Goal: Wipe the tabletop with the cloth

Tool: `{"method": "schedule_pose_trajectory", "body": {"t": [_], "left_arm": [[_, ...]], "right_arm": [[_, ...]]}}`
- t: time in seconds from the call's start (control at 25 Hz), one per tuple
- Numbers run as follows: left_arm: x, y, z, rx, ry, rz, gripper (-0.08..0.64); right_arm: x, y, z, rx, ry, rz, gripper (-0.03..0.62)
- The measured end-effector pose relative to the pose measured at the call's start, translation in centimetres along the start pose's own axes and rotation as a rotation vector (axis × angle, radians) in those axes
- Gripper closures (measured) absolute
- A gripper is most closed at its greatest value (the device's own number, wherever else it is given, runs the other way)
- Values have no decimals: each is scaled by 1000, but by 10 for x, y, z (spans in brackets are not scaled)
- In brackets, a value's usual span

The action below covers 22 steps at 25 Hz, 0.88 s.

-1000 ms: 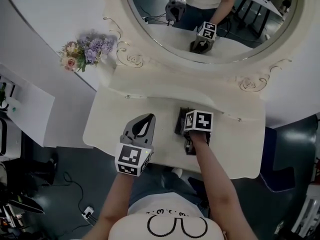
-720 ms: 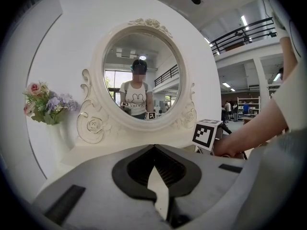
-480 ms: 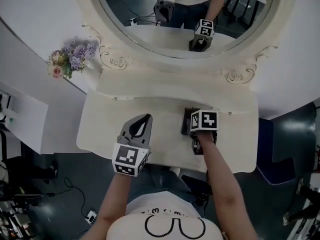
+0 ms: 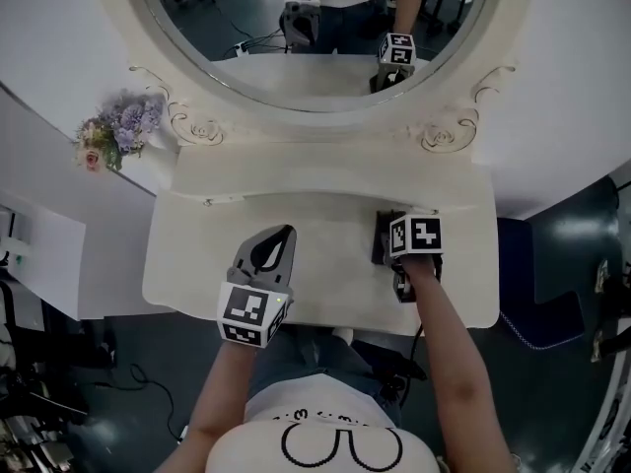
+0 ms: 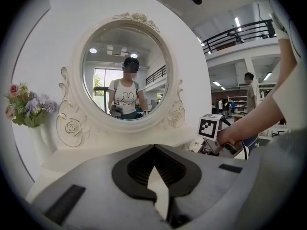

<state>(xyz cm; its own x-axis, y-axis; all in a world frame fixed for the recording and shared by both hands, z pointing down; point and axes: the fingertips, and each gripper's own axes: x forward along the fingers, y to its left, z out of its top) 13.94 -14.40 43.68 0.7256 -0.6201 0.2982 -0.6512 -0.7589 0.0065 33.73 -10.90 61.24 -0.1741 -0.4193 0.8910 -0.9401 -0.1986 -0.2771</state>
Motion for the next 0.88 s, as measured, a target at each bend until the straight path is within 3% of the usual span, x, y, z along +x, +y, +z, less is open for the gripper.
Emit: {"method": "schedule_pose_trajectory", "body": {"t": [0.88], "left_arm": [[16, -42, 2, 44, 22, -64, 563]], "right_arm": [[-58, -156, -14, -9, 1, -182, 489]]}}
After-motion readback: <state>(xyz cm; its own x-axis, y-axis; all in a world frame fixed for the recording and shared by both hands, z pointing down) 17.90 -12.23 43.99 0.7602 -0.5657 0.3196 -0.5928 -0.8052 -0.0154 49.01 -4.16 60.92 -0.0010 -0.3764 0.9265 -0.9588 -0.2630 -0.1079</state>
